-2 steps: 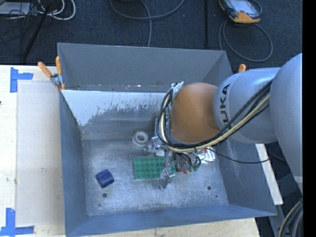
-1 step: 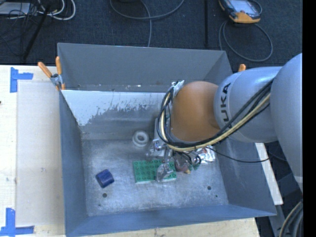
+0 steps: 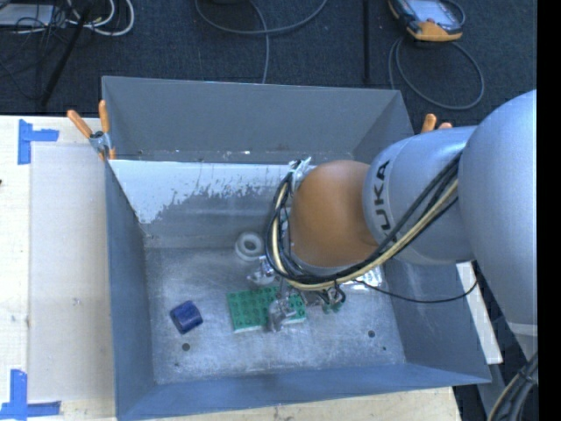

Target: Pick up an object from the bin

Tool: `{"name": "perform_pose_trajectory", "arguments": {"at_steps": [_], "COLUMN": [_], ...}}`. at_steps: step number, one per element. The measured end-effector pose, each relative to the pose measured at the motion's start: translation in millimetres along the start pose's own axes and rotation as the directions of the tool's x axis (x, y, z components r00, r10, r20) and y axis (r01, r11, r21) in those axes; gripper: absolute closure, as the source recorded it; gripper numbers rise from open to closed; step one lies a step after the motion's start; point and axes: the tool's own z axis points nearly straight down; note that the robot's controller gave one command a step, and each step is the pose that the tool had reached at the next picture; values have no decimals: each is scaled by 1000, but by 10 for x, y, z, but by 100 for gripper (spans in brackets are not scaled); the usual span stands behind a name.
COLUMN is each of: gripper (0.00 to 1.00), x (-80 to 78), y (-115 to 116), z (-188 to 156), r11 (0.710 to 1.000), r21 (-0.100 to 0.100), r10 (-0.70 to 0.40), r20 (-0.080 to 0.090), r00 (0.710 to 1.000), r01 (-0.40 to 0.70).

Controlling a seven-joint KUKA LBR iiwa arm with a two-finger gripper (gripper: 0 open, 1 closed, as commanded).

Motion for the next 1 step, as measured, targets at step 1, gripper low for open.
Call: {"name": "perform_pose_trajectory", "arguments": {"at_steps": [1], "gripper": [100], "x": [-70], "y": [127], "z": [-1464], "r11": [997], "r21": [-15], "r10": [-71], "r20": [-19], "r00": [997], "r01": [71]}}
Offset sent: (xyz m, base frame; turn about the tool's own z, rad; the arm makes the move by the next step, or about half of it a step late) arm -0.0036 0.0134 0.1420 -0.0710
